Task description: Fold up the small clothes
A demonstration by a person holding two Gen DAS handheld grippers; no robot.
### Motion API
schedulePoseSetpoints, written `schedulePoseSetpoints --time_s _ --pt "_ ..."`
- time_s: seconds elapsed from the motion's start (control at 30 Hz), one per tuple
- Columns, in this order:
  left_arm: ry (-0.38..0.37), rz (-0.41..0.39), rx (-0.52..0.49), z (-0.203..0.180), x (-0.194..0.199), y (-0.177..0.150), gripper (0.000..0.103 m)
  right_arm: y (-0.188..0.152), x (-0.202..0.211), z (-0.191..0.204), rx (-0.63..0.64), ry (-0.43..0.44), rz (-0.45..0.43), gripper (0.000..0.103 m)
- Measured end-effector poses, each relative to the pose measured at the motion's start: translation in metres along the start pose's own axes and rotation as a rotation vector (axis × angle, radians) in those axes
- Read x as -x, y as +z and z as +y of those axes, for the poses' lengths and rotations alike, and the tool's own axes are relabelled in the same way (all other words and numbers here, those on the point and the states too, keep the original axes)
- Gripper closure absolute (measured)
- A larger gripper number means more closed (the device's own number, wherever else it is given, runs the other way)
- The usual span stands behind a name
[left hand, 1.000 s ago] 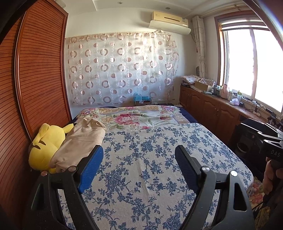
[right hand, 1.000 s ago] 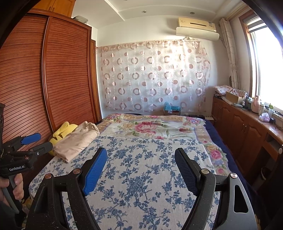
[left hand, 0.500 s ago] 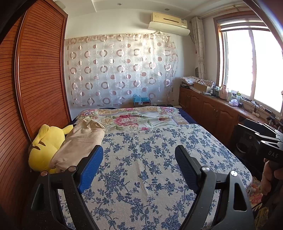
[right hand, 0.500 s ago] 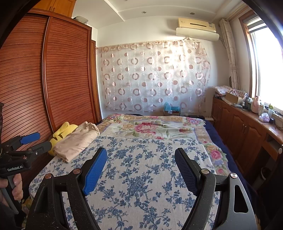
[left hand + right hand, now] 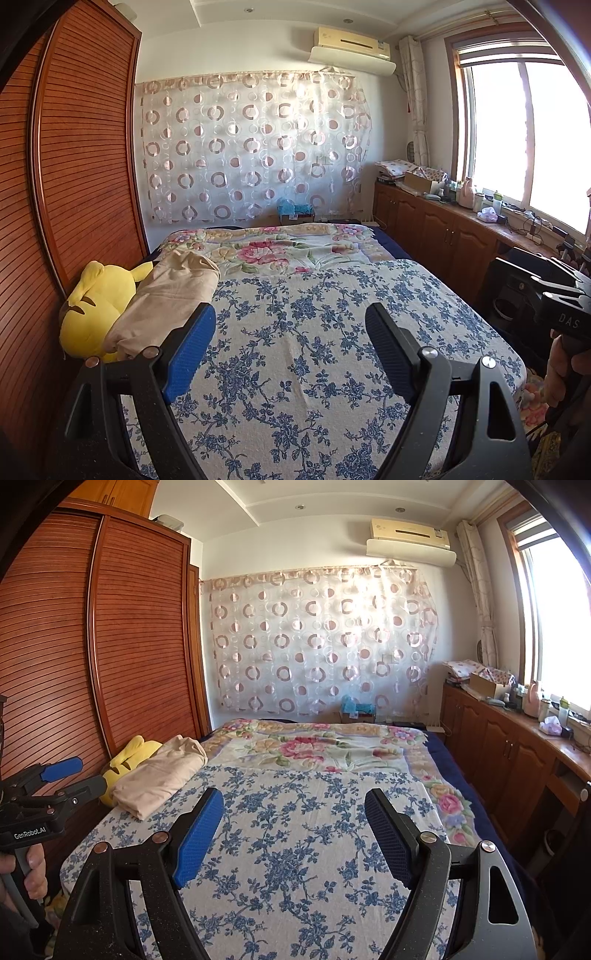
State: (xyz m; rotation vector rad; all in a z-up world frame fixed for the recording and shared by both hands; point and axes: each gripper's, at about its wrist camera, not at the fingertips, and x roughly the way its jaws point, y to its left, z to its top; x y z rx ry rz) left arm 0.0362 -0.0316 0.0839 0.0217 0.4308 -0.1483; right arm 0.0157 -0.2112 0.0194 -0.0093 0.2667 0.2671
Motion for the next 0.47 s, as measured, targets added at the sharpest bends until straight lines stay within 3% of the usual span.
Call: schedulePoseSetpoints --time_s 0.47 --pt "-0.001 -0.001 0.000 0.0003 0.0002 -0.0015 0.019 0.0001 0.0013 -0.0003 -0.003 -0.001 -0.001 0.022"
